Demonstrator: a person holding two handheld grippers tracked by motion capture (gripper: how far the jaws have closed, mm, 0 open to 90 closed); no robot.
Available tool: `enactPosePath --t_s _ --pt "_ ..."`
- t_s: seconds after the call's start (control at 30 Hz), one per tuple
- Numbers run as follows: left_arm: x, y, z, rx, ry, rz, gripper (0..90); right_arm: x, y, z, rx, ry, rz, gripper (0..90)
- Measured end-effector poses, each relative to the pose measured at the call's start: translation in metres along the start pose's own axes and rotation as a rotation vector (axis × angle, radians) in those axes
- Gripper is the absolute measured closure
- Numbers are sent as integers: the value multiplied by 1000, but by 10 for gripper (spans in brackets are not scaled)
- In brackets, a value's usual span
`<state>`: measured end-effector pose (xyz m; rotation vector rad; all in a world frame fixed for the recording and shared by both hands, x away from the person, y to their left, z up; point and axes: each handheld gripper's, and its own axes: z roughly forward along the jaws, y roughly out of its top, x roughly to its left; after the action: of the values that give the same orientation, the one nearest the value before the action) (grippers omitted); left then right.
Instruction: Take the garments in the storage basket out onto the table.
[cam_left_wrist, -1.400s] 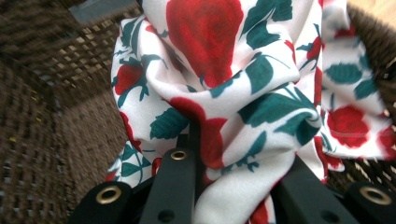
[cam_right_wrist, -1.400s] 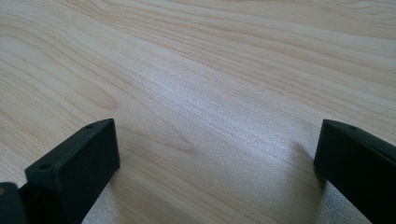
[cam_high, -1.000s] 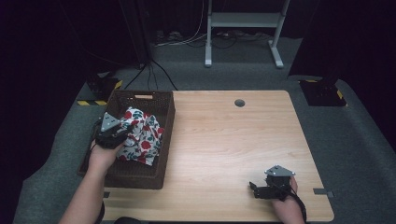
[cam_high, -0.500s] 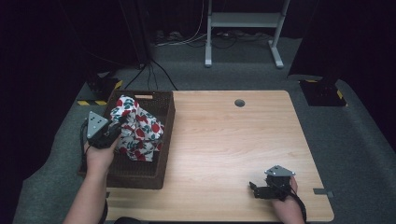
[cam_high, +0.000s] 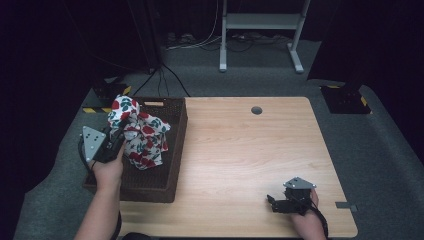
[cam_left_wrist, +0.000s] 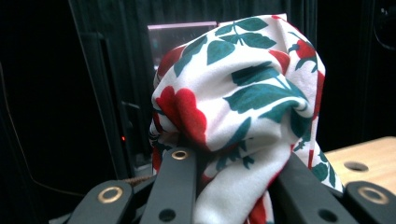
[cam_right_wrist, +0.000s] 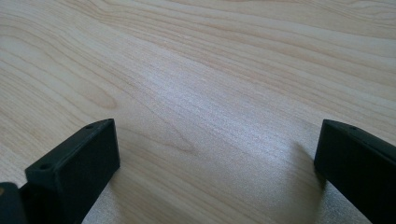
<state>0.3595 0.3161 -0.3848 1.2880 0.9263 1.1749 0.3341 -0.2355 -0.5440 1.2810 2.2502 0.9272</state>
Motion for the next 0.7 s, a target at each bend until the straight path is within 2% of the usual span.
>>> enactPosePath --t_s 0.03,0.13,0.17,0.7 --pt "0 0 0 0 0 0 804 0 0 0 0 0 0 0" --pt "-3 -1 -2 -49 15 -5 804 0 0 0 0 0 0 0" --pt "-3 -1 -2 -79 16 -13 803 0 0 0 0 0 0 0" --pt "-10 24 0 -189 25 -34 803 0 0 0 0 0 1 0"
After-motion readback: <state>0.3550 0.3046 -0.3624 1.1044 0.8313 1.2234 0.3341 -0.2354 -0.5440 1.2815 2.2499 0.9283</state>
